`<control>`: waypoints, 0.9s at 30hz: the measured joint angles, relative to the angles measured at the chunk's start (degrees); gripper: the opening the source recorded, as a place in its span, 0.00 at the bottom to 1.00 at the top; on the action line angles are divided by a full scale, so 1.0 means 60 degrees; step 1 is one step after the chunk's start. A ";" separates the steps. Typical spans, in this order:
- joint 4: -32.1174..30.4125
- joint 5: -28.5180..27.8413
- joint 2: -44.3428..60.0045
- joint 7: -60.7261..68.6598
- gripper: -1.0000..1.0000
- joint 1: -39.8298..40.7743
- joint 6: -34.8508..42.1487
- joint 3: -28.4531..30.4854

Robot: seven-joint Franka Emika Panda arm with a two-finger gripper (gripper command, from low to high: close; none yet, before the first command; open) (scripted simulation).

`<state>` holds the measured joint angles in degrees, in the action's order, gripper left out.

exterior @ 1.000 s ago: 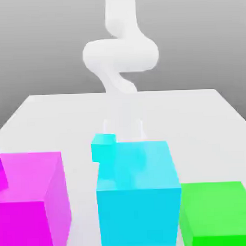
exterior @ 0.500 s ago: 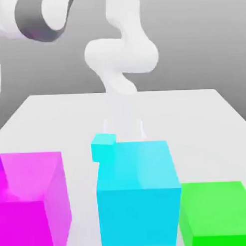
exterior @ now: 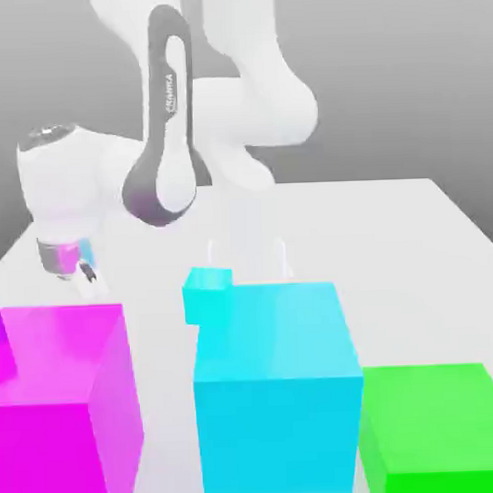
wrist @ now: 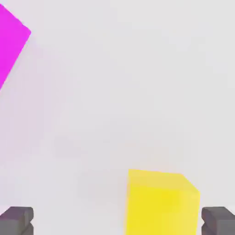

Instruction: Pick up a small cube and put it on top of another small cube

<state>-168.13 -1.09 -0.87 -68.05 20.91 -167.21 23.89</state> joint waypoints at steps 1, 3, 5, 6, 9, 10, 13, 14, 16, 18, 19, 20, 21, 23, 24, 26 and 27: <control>-0.0015 0.0381 0.0234 0.0214 0.50 0.0273 -0.0250 -0.0168; 0.0068 0.1344 0.0821 0.0842 0.50 0.0638 -0.0747 -0.1160; 0.0199 0.2194 0.1447 0.1444 0.50 0.1492 -0.1249 -0.2305; 0.0263 0.2445 0.1760 0.1642 0.50 0.1956 -0.1505 -0.2840; 0.0401 0.2607 0.2600 0.1840 0.00 0.3083 -0.2216 -0.3973; 0.0401 0.2607 0.2600 0.1840 0.00 0.3083 -0.2216 -0.3973; 0.0401 0.2587 0.2600 0.1819 0.00 0.3084 -0.2220 -0.3975; 0.0401 0.2577 0.2600 0.1810 0.00 0.3084 -0.2222 -0.3975; 0.0401 0.2540 0.2602 0.1780 0.00 0.3139 -0.2226 -0.4020; 0.0318 0.2303 0.2126 0.1558 0.00 0.2704 -0.1832 -0.3548; 0.0259 0.2030 0.1833 0.1338 0.00 0.2439 -0.1598 -0.3222; 0.0194 0.1648 0.1524 0.1051 0.00 0.2253 -0.1355 -0.2938; 0.0128 0.1304 0.1207 0.0806 0.00 0.2067 -0.1104 -0.2658; -0.0009 0.0536 0.0562 0.0274 0.00 0.2135 -0.0598 -0.2460; -0.0079 0.0251 0.0242 0.0088 0.00 0.2217 -0.0346 -0.2487; -0.0049 -0.0145 -0.0174 -0.0127 0.00 0.2365 0.0116 -0.2438; 0.0126 -0.0338 -0.0289 -0.0236 0.00 0.2419 0.0420 -0.2456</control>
<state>-167.37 -3.12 -2.61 -69.47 35.42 -164.68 9.16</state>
